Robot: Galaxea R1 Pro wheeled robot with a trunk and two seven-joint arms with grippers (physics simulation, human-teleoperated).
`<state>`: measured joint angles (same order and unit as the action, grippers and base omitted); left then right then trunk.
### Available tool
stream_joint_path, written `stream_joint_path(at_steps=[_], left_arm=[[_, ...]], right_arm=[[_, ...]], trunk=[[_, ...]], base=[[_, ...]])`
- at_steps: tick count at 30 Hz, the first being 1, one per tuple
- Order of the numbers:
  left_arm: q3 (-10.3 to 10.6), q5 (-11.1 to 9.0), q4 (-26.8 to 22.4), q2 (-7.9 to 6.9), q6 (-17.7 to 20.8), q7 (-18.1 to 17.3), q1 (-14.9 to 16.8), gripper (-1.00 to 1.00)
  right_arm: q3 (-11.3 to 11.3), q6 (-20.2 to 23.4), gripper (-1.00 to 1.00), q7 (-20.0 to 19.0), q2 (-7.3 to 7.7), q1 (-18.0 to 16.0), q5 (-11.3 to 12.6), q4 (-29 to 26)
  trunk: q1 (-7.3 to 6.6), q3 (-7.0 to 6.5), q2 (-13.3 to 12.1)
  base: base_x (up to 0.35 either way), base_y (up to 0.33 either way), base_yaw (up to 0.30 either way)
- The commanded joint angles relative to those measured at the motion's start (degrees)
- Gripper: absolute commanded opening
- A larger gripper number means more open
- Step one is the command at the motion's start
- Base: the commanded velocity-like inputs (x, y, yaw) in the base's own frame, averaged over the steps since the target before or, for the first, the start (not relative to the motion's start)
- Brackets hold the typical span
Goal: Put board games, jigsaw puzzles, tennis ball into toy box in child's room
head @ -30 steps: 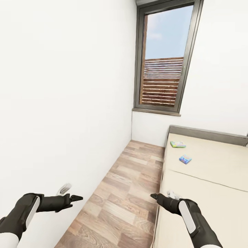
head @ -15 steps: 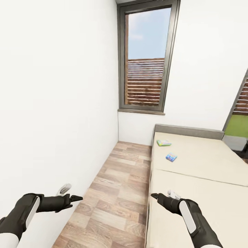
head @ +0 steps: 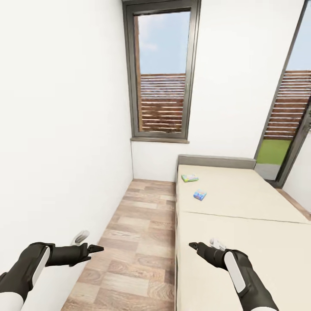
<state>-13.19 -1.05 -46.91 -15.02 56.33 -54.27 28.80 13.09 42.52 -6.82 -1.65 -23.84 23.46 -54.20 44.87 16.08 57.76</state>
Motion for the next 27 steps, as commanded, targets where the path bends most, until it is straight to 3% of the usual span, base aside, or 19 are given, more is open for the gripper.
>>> stream_joint_path(at_steps=[1,10,27], left_arm=[[-0.08,-0.10,-0.03,-0.01,0.45,-0.12,0.03,1.00],[-0.08,-0.10,-0.03,-0.01,0.45,-0.12,0.03,1.00],[-0.09,-0.07,-0.03,-0.09,0.45,-0.07,0.03,1.00]], right_arm=[[0.27,0.32,1.00,-0.39,-0.11,-0.06,-0.31,-0.03],[0.22,0.28,1.00,-0.30,-0.36,-0.06,-0.33,-0.03],[0.27,0.37,1.00,-0.30,-0.29,-0.06,-0.32,0.00]], trunk=[[0.02,0.08,0.05],[0.02,0.16,0.05],[0.02,1.13,0.05]], base=[[0.125,0.013,-0.176],[0.119,0.004,-0.083],[0.107,0.077,-0.201]])
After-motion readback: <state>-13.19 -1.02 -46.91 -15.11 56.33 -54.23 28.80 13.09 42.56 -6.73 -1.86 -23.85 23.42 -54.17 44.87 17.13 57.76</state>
